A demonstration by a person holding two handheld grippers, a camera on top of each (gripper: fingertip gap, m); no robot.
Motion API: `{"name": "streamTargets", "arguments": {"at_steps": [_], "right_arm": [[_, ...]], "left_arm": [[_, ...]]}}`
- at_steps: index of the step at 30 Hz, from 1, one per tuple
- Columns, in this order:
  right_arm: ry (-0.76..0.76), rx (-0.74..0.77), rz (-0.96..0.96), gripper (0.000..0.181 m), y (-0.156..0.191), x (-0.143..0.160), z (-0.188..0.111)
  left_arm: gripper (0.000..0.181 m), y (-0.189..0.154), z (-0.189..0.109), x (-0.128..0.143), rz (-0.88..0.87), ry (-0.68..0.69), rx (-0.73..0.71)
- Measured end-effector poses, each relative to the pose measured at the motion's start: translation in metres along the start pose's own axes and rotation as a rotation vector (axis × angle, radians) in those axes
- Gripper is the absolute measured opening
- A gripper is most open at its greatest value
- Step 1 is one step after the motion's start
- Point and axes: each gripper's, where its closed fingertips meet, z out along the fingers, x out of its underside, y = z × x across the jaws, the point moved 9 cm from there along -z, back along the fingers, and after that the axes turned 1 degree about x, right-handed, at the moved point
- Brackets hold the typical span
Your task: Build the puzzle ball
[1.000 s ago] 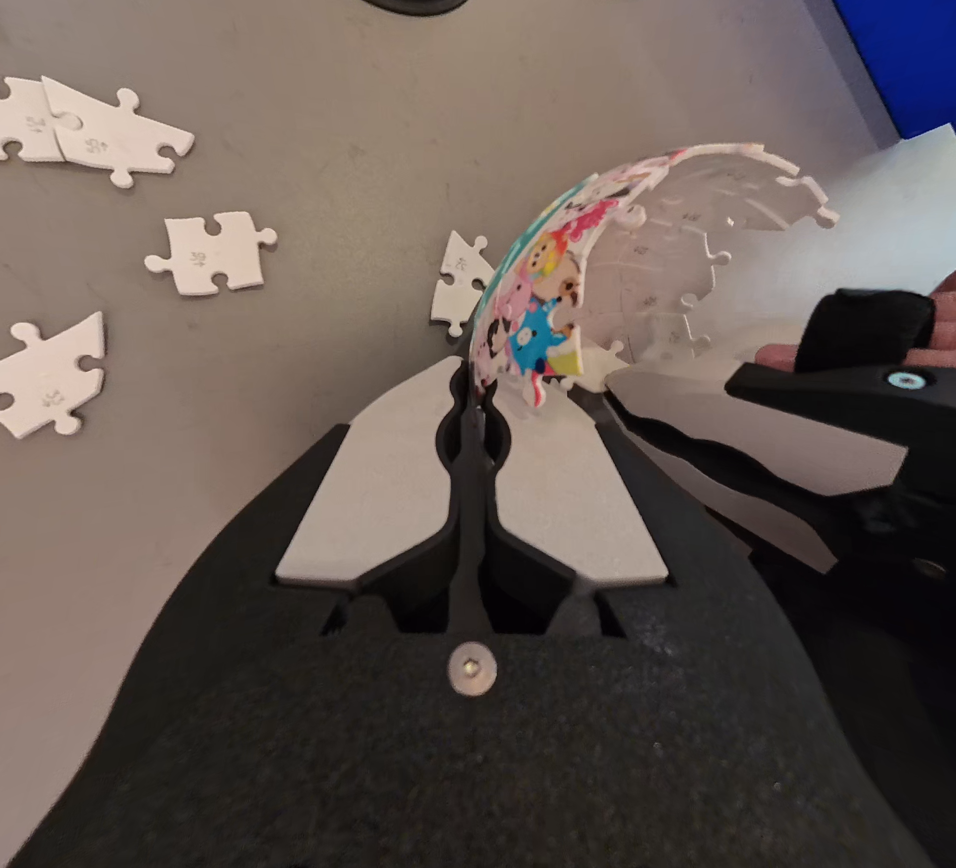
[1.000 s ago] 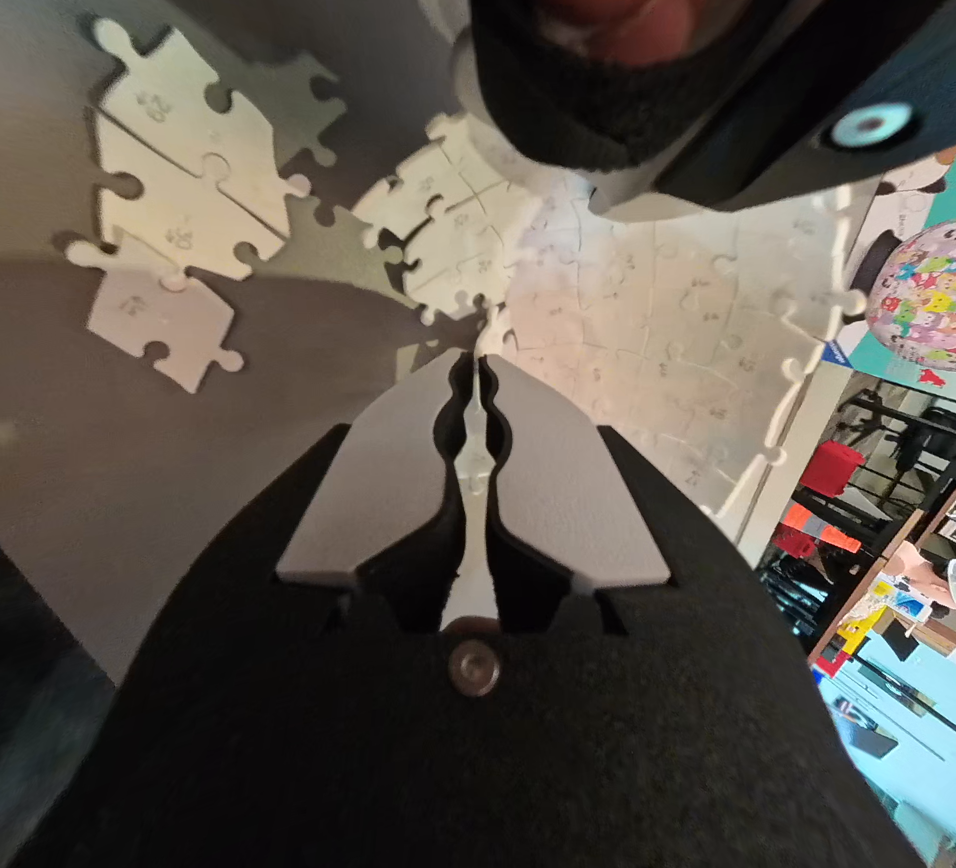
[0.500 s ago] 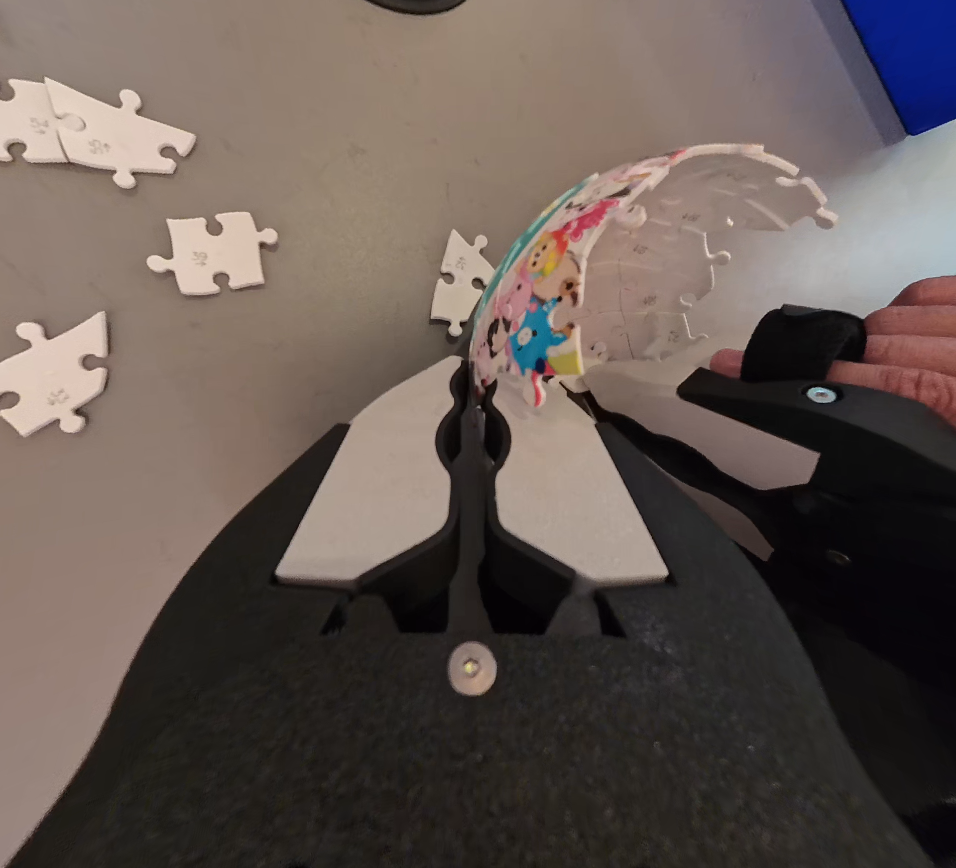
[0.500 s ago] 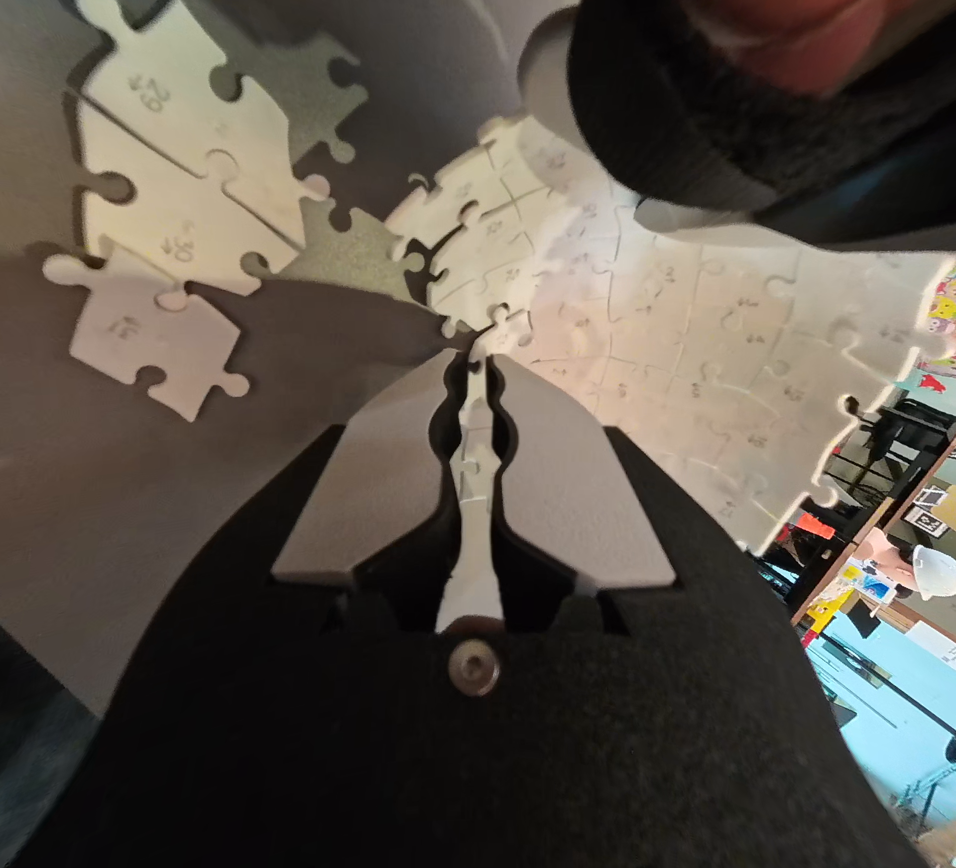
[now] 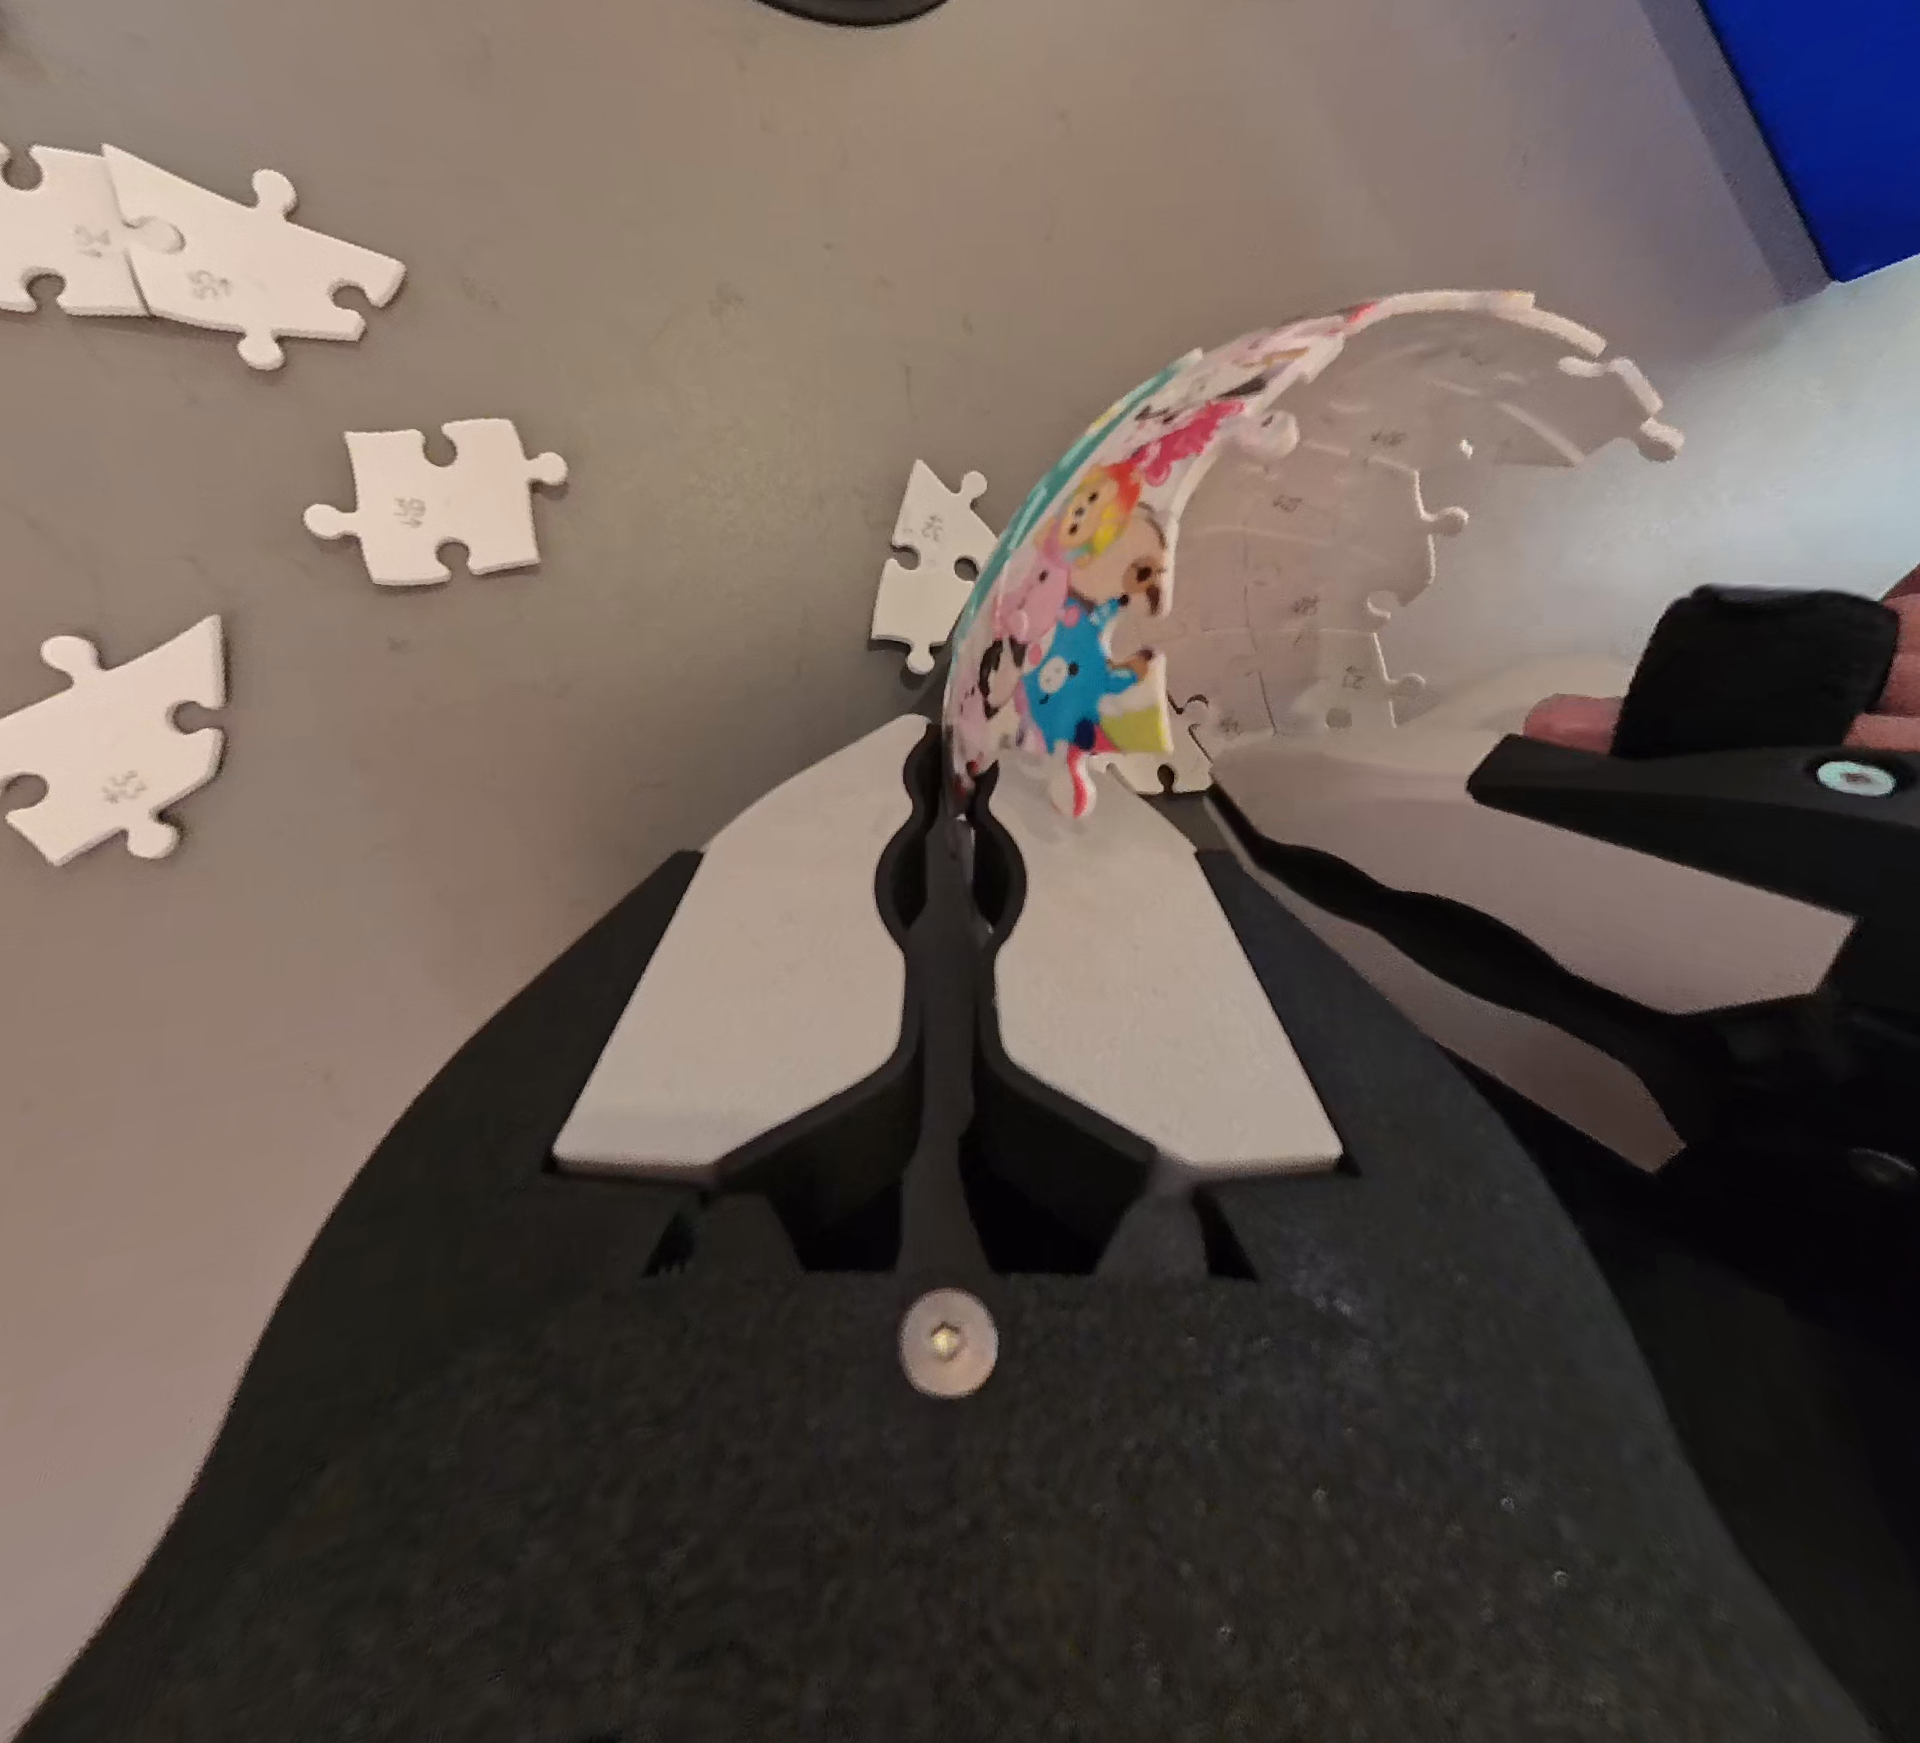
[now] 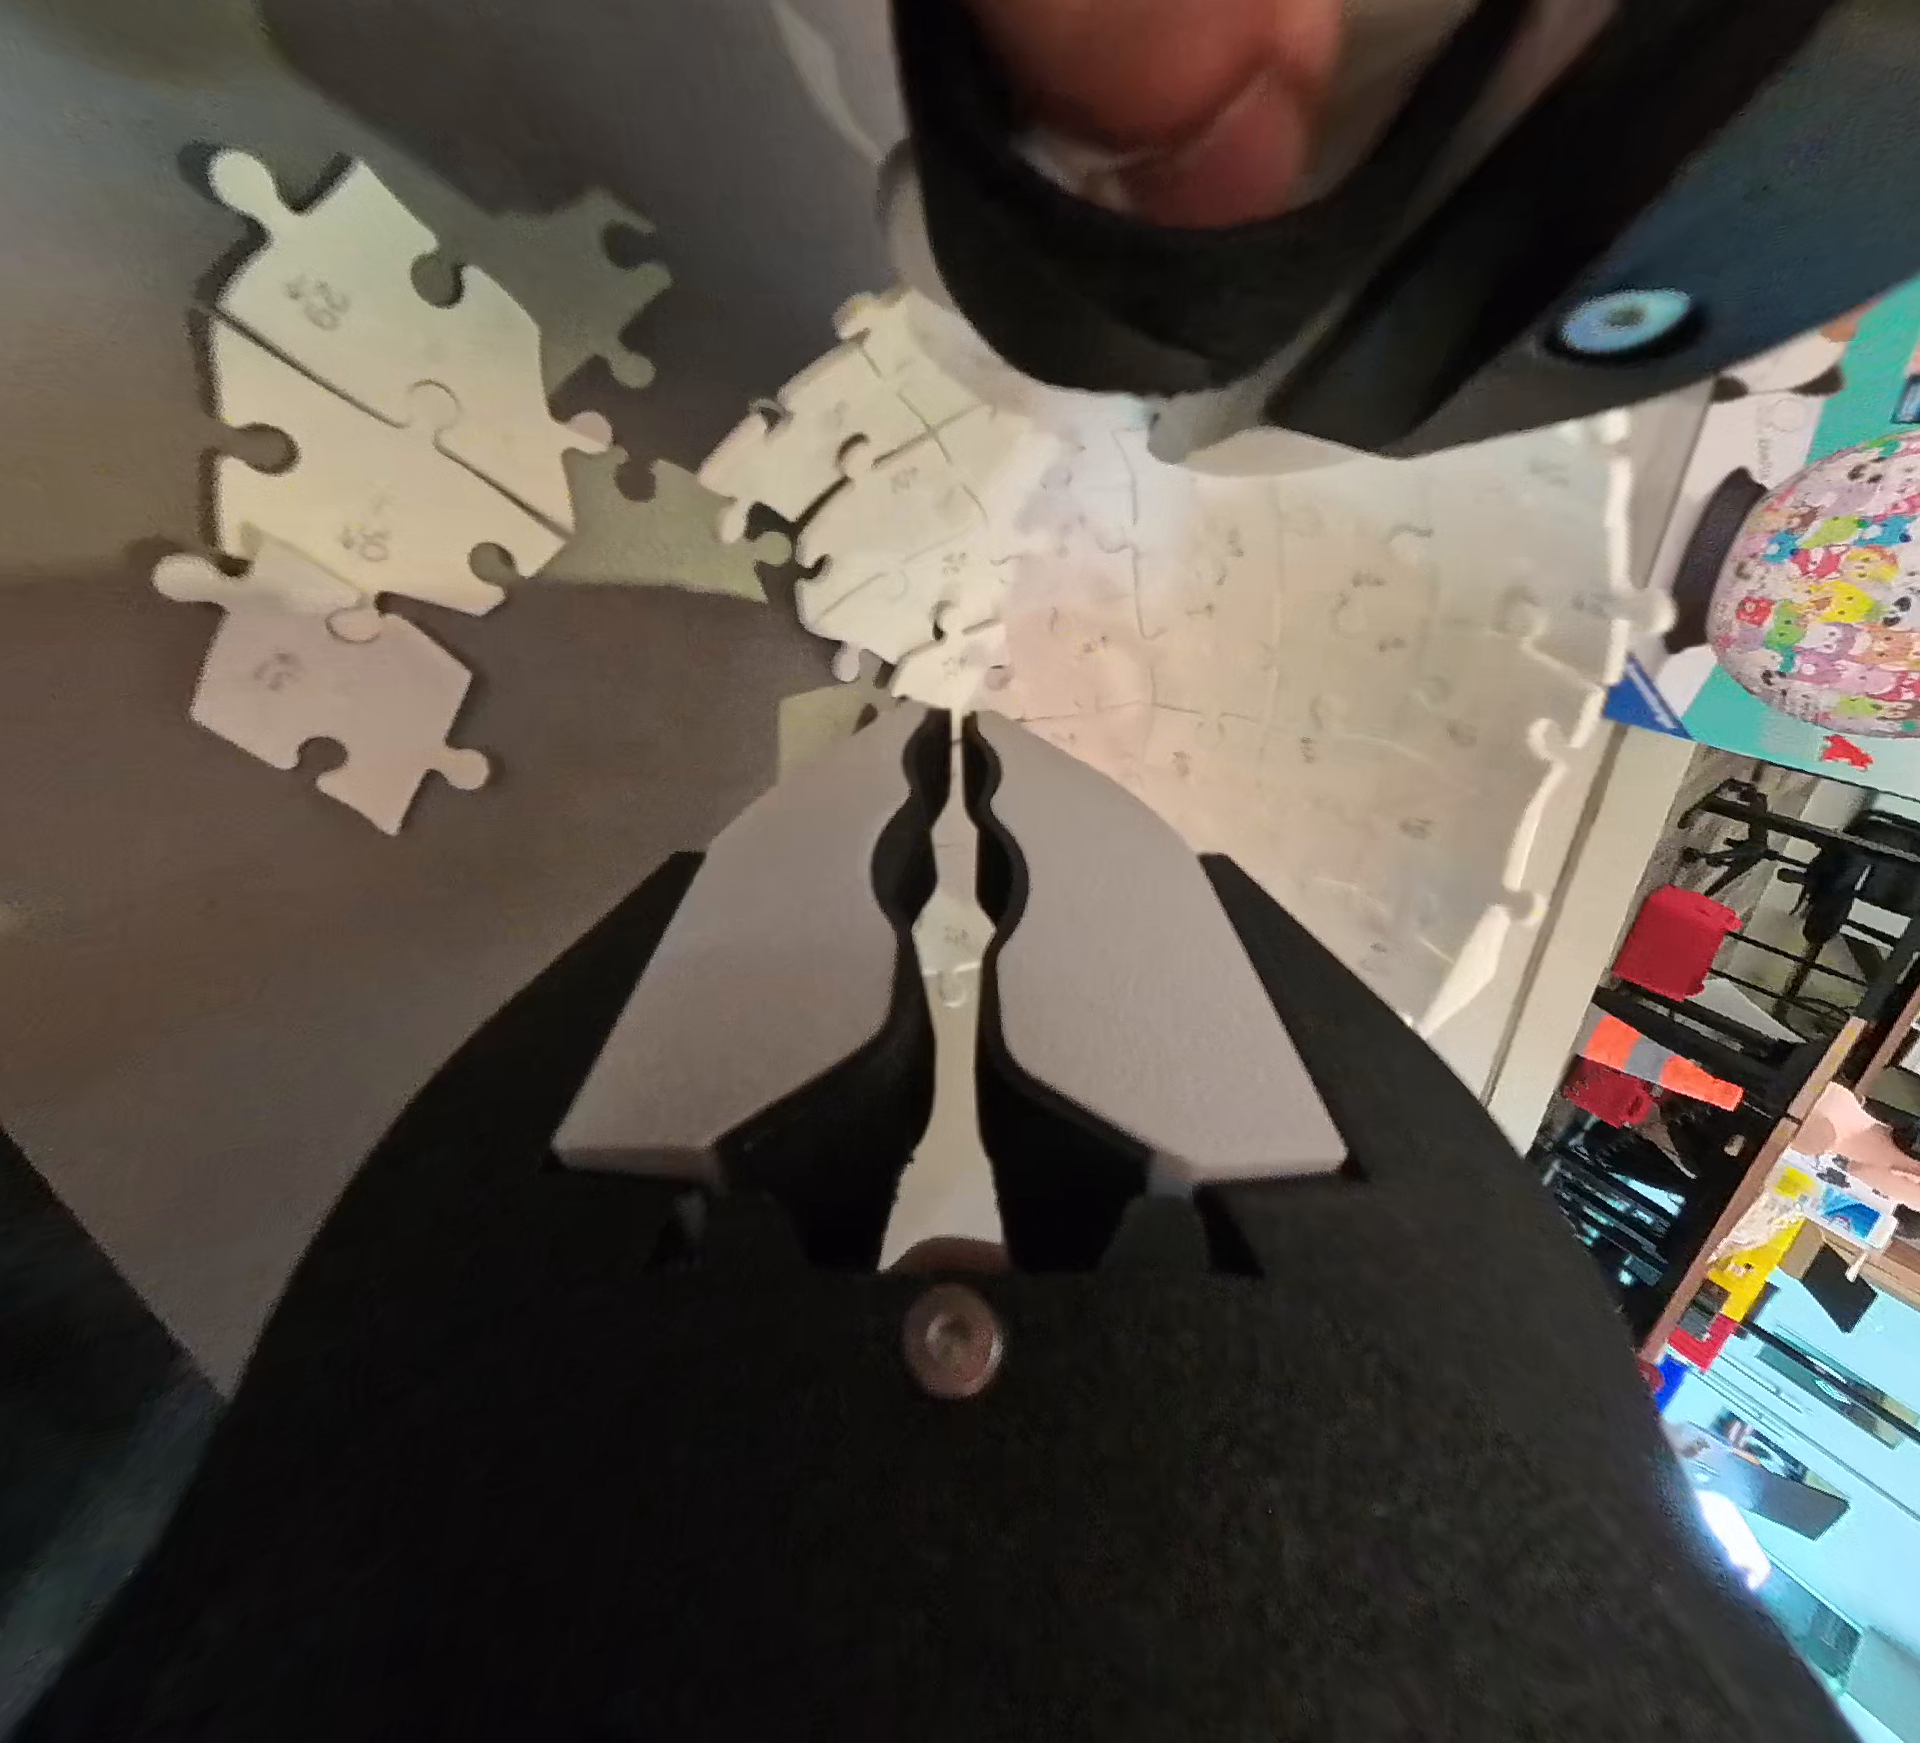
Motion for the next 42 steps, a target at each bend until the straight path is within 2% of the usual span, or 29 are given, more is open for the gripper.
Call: {"name": "streamTargets", "arguments": {"at_steps": [6,11,26,30,35,42], "right_arm": [[-0.015,0.04,-0.019,0.0,-0.007,-0.003,0.013],[0.008,0.012,-0.082,0.0,-0.003,-0.005,0.024],[0.042,0.0,-0.138,0.0,-0.004,0.0,0.024],[-0.025,0.018,-0.13,0.0,-0.005,-0.008,0.016],[0.018,0.027,-0.148,0.0,-0.004,-0.005,0.026],[-0.001,0.04,-0.18,0.0,-0.001,-0.002,0.027]], "left_arm": [[0.003,-0.002,0.001,0.0,0.007,0.003,0.004],[0.003,-0.001,0.001,0.0,0.004,0.003,0.009],[0.003,0.001,0.001,0.0,0.002,0.001,0.01],[0.003,0.0,0.001,0.0,0.007,0.001,0.006],[0.003,0.0,0.0,0.0,0.011,0.001,0.006],[0.003,-0.001,0.001,0.0,0.029,-0.001,0.002]]}}
